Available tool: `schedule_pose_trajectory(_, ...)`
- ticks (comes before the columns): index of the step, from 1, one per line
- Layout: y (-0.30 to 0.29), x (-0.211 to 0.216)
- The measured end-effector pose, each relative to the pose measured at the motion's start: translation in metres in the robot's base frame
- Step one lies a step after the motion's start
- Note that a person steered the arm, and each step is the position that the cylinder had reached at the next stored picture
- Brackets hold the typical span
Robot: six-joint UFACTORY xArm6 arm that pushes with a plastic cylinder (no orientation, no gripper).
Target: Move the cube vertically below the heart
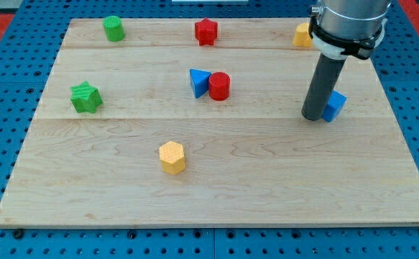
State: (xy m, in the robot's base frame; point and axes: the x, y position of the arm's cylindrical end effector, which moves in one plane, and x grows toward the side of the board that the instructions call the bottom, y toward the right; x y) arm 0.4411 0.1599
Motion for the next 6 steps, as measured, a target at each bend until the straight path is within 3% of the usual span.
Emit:
schedule_pose_trajectory(4, 0.000, -0.010)
schedule_pose_trajectory(5, -0.087, 0.004)
schedule_pose_trajectory(6, -0.136, 0.037)
